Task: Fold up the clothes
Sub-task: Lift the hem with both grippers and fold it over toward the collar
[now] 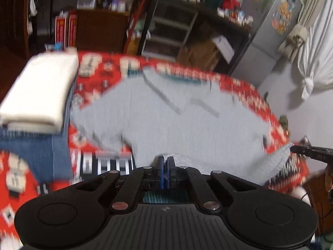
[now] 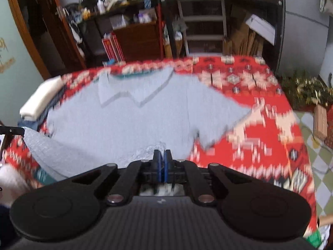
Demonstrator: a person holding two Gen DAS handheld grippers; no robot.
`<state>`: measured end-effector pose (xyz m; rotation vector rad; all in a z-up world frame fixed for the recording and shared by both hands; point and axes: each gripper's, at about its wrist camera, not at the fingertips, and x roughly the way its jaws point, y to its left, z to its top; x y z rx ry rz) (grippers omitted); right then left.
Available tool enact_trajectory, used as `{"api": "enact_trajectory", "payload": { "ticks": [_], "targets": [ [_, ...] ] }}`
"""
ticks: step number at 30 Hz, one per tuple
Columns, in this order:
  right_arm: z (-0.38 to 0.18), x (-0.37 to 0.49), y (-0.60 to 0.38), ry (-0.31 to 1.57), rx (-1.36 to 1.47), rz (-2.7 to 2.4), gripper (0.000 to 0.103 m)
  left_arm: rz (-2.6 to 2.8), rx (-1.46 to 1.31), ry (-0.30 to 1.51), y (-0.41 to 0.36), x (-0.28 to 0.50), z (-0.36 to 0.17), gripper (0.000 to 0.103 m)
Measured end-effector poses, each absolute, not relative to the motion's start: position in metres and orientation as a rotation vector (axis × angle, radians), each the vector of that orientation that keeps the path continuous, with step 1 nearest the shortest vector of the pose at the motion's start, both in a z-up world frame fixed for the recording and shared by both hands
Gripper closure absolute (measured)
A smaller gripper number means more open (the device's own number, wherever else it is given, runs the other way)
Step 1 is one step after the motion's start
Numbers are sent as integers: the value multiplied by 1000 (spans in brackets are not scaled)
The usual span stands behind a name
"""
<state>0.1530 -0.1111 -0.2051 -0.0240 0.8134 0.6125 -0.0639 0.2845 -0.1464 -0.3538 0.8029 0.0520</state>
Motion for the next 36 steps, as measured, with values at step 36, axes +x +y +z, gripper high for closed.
{"api": "enact_trajectory", "payload": {
  "ticks": [36],
  "targets": [
    [-249, 361, -26, 822, -48, 543, 100, 183, -171, 798, 346, 143, -179, 100]
  ]
}}
